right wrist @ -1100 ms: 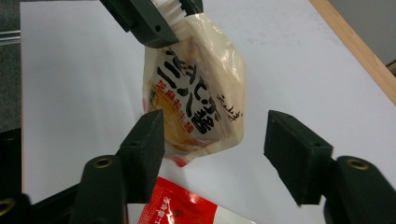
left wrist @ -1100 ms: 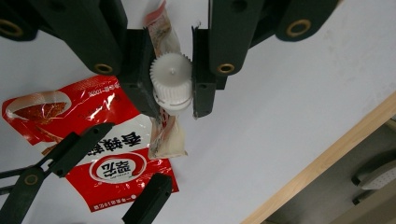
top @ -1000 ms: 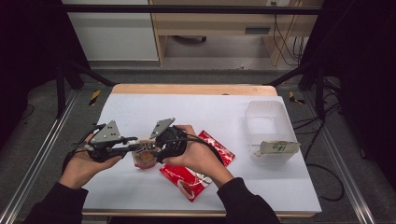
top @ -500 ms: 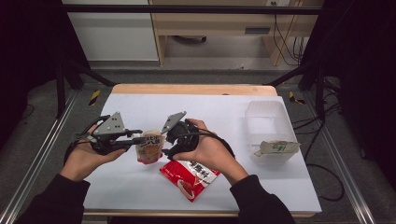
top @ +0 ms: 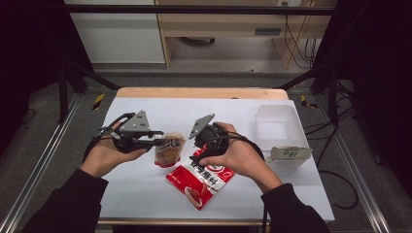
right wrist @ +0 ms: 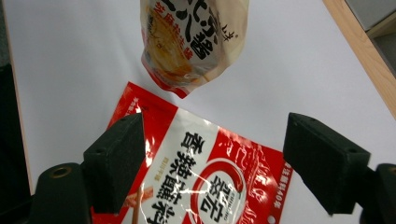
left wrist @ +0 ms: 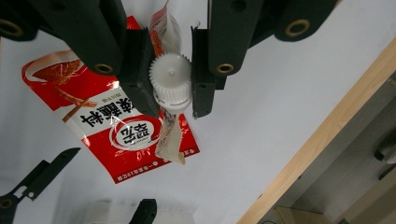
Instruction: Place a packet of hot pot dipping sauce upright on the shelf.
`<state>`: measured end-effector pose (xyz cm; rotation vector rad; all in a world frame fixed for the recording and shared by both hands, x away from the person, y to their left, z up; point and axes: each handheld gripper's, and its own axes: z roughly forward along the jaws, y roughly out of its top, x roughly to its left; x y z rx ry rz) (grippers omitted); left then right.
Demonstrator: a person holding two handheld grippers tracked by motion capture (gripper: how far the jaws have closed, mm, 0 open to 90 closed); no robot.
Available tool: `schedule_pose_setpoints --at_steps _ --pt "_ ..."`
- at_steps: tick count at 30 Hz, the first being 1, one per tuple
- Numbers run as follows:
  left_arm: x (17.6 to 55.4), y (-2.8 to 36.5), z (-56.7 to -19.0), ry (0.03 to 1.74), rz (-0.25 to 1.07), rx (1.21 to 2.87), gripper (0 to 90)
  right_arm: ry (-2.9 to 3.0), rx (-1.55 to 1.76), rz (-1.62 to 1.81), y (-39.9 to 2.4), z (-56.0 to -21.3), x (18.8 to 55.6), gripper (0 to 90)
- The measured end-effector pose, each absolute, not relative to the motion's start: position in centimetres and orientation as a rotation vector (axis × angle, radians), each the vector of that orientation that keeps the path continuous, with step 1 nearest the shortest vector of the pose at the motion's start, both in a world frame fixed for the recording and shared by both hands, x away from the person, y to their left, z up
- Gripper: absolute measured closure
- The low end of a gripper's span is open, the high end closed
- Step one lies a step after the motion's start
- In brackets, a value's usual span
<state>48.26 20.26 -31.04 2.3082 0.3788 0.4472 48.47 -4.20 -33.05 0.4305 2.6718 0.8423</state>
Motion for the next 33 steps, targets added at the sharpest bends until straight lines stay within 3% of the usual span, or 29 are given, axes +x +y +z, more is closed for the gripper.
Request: schedule_pose_setpoints --at_steps 12,26,33 --pt "48.1 17.6 -31.3 0.293 0.416 2.348 73.6 2.679 0.418 0.799 -5.4 -32.6 48.5 30.7" --pt "47.4 16.6 -31.4 0.212 0.376 2.352 73.5 2.713 0.351 0.809 -3.8 -32.7 49.2 37.3" --pt "47.1 16.4 -31.4 0.184 0.363 2.353 73.5 2.744 0.306 0.818 -3.2 -32.9 49.2 48.6"
